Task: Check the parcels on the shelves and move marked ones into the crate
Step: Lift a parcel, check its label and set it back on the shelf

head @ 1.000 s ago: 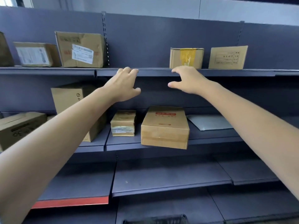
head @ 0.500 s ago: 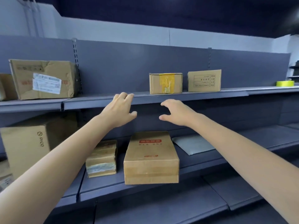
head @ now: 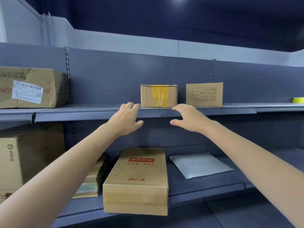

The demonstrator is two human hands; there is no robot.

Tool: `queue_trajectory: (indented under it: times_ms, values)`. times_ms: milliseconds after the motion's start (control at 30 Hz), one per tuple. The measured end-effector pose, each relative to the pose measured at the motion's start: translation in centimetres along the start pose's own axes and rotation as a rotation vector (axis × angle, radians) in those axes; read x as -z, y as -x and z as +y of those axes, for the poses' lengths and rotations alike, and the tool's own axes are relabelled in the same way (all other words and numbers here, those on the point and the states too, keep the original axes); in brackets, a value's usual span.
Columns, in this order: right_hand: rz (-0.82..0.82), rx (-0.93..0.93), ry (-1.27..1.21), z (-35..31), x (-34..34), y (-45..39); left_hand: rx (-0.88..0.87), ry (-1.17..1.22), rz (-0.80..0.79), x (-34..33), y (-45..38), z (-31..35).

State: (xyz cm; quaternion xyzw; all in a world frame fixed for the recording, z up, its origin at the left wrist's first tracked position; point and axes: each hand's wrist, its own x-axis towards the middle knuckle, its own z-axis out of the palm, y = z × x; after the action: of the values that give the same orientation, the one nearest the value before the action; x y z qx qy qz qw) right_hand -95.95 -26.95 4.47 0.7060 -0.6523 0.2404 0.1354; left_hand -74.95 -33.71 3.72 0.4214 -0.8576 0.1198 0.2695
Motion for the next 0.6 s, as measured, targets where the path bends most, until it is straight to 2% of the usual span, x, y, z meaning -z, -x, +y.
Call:
queue_trajectory:
  times_ms: [300,600]
  values:
    - [0.063,0.086,-0.067,6.4,0.0,-3.9,0.127,-0.023,0.04,-1.6,-4.5,3.0]
    - [0.126,0.098,-0.164,5.9,-2.8,-8.2,0.227,-0.043,0.051,-1.6,-6.0,0.4]
